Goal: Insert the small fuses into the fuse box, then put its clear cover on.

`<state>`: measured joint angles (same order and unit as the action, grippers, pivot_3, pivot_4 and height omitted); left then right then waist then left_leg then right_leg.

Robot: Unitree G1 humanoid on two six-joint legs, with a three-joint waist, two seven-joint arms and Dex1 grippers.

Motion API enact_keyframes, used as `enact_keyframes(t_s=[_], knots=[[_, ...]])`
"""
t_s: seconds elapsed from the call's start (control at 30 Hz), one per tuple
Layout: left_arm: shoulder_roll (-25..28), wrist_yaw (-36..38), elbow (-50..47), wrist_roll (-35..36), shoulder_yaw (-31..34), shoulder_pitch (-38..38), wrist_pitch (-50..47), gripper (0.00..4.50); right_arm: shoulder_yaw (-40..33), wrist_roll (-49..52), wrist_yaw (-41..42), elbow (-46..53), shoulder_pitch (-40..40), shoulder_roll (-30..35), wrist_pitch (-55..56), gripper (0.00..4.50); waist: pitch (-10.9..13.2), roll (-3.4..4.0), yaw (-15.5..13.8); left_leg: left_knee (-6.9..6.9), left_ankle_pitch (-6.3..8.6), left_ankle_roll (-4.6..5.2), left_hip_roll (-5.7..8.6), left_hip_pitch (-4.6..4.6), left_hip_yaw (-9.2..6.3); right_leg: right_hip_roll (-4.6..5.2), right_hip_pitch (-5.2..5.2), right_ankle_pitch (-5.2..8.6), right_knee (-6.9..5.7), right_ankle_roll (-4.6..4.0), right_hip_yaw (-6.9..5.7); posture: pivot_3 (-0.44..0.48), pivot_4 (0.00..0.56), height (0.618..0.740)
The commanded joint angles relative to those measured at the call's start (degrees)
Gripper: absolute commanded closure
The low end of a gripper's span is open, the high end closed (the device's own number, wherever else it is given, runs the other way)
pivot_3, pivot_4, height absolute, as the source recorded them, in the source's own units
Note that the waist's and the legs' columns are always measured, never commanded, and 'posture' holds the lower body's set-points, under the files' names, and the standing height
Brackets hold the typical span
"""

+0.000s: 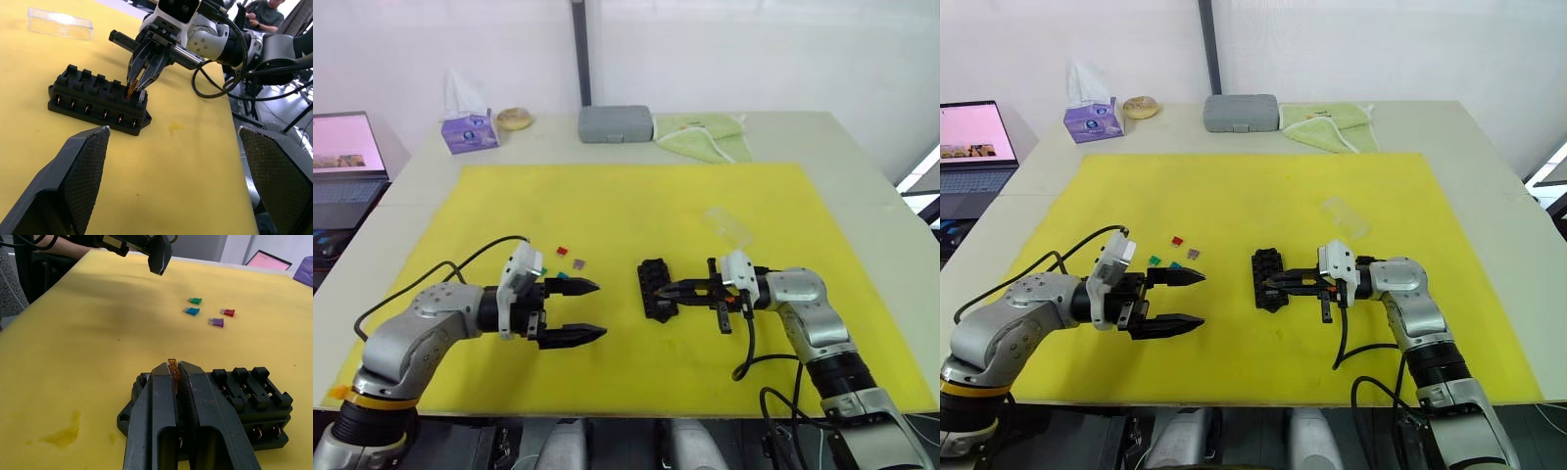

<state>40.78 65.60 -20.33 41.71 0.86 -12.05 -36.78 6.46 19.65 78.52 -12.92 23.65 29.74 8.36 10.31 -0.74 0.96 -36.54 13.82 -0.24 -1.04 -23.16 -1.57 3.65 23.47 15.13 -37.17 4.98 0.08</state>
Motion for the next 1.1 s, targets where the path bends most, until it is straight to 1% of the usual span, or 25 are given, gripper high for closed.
enact_keyframes(t_s=[0.03, 0.6, 0.67, 0.7, 0.8, 1.1], knots=[[-0.16, -0.25, -0.79, -0.01, 0.23, -0.41, 0.97, 0.08, 0.28, -0.98, -0.20, -1.31, 0.91, -0.27, 1.09, 4.50, 0.00, 0.00, -0.01, 0.00, 0.00, 0.00, 0.00, 0.00, 0.00, 0.00, 0.00, 0.00, 0.00, 0.00, 0.00, 0.000, 0.150, 0.740], [-0.58, -0.58, -0.40, -0.31, -0.11, -0.87, 1.05, 0.08, 0.89, -2.07, 0.64, -1.57, 0.35, 0.37, 3.30, 4.50, -0.01, 0.00, 0.01, -0.01, 0.00, 0.00, 0.00, 0.05, 0.00, 0.00, -0.05, 0.00, -0.02, 0.00, 0.00, 0.000, 0.150, 0.740], [-0.65, -0.69, -0.30, -0.36, -0.13, -0.98, 1.00, 0.00, 0.51, -1.62, 0.84, -1.45, 0.58, 0.45, 3.40, 3.76, -0.01, 0.00, 0.01, -0.01, 0.00, 0.00, 0.00, 0.05, 0.00, 0.00, -0.05, 0.00, -0.01, 0.00, 0.00, 0.000, 0.150, 0.740], [-0.69, -0.72, -0.23, -0.39, -0.13, -1.01, 0.98, 0.00, 0.14, -0.93, 1.02, -1.00, 0.64, 0.46, 3.13, 3.51, -0.01, 0.00, 0.01, -0.01, 0.00, 0.00, 0.00, 0.05, 0.00, 0.00, -0.05, 0.00, -0.01, 0.00, 0.00, 0.000, 0.150, 0.740], [-0.86, -0.74, 0.10, -0.60, -0.17, -1.08, 1.03, 0.00, -1.15, 1.35, 0.63, 0.62, 1.09, 0.23, 1.29, 3.51, -0.01, 0.00, -0.01, -0.01, 0.00, 0.00, 0.00, 0.05, 0.00, 0.00, -0.05, 0.00, -0.02, 0.00, 0.00, 0.000, 0.150, 0.740], [-1.56, -0.32, 1.64, -1.50, -0.50, -1.93, 1.39, 0.00, -2.45, 3.05, 0.02, 2.37, 2.16, 1.04, -0.96, 3.51, 0.00, 0.00, -0.03, -0.02, 0.00, 0.00, 0.00, 0.04, 0.01, 0.01, -0.04, 0.00, -0.01, 0.00, 0.00, 0.000, 0.150, 0.740]])
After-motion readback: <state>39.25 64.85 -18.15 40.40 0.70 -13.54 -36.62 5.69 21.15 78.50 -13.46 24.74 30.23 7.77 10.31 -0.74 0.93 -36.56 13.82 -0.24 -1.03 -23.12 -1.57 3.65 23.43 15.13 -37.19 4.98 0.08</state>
